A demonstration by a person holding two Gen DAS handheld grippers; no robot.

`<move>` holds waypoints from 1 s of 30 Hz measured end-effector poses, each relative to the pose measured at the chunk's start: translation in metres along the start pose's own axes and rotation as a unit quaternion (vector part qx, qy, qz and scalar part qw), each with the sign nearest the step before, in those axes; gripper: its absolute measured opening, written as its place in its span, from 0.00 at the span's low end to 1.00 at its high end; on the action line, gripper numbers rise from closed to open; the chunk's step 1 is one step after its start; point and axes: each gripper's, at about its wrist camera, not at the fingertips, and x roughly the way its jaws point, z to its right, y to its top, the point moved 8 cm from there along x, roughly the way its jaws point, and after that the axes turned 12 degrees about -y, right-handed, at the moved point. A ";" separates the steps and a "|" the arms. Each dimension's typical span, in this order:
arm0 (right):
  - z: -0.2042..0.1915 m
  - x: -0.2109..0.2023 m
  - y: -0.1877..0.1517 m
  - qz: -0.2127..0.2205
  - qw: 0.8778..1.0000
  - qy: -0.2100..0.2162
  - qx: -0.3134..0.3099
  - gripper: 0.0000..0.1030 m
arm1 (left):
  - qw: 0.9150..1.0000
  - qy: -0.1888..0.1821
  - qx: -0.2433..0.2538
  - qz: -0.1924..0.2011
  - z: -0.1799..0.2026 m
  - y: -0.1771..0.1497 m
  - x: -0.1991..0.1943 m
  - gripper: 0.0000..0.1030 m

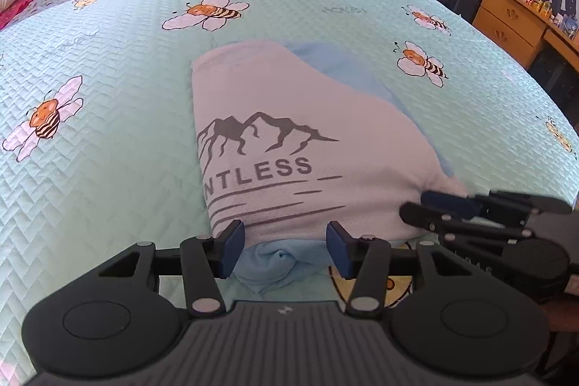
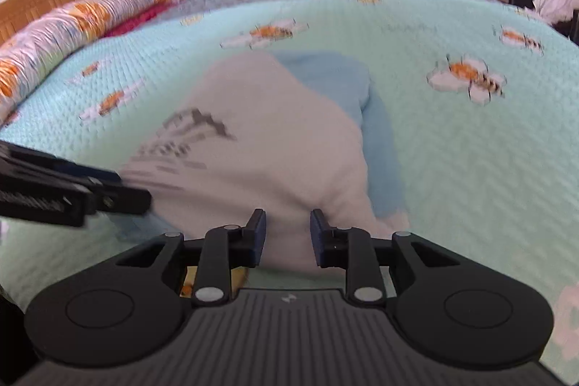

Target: Fold clothes

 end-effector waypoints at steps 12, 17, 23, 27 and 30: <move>-0.011 -0.022 0.015 0.027 0.999 0.017 -0.007 0.30 | 1.000 0.005 0.009 -0.002 0.002 0.005 0.002 0.52; -0.015 -0.006 0.008 0.007 1.000 0.011 -0.014 0.33 | 1.000 0.007 0.010 -0.011 0.001 0.003 0.007 0.52; 0.004 -0.009 0.002 0.002 1.000 0.005 0.011 0.33 | 1.000 0.008 0.012 -0.014 0.001 0.002 0.010 0.52; 0.003 -0.019 0.011 0.016 1.000 0.003 0.015 0.34 | 1.000 0.010 0.014 -0.016 0.003 0.002 0.012 0.52; -0.010 -0.024 0.018 0.026 0.999 0.018 0.004 0.35 | 1.000 0.011 0.013 -0.016 0.003 0.002 0.012 0.53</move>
